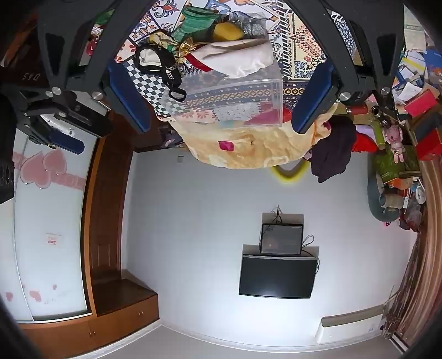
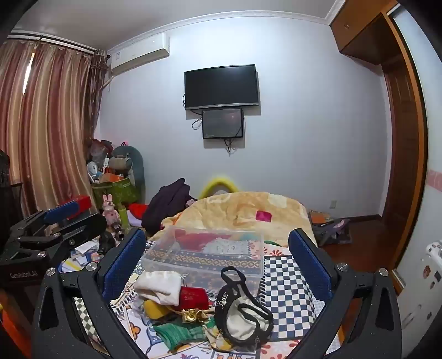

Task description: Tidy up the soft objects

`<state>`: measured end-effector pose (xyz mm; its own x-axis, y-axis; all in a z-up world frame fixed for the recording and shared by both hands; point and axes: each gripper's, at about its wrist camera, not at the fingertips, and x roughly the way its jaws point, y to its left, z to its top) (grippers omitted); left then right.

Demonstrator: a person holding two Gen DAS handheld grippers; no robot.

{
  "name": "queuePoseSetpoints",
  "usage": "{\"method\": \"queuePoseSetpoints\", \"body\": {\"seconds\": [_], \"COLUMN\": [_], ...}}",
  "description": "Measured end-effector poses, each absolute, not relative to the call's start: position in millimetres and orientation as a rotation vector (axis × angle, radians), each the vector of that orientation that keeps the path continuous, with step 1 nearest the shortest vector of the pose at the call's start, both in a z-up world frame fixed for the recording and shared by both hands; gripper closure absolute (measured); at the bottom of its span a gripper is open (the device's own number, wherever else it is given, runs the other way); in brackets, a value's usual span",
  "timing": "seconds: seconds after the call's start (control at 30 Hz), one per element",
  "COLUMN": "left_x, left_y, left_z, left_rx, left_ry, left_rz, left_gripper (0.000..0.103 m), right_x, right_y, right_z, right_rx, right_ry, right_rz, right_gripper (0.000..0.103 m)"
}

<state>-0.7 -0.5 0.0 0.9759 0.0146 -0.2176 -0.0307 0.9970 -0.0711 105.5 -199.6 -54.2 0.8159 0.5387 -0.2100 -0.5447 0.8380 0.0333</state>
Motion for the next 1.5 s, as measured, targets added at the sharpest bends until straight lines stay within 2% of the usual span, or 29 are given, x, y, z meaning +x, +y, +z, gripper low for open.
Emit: {"method": "queuePoseSetpoints", "body": {"seconds": [1.5], "left_x": [-5], "left_y": [0], "left_z": [4], "left_rx": [-0.068], "left_ry": [0.205], "left_rz": [0.017], "left_gripper": [0.000], "right_x": [95], "right_y": [-203], "right_z": [-48], "right_rx": [-0.010], "right_ry": [0.188], "right_rz": [0.589], "right_gripper": [0.000]}}
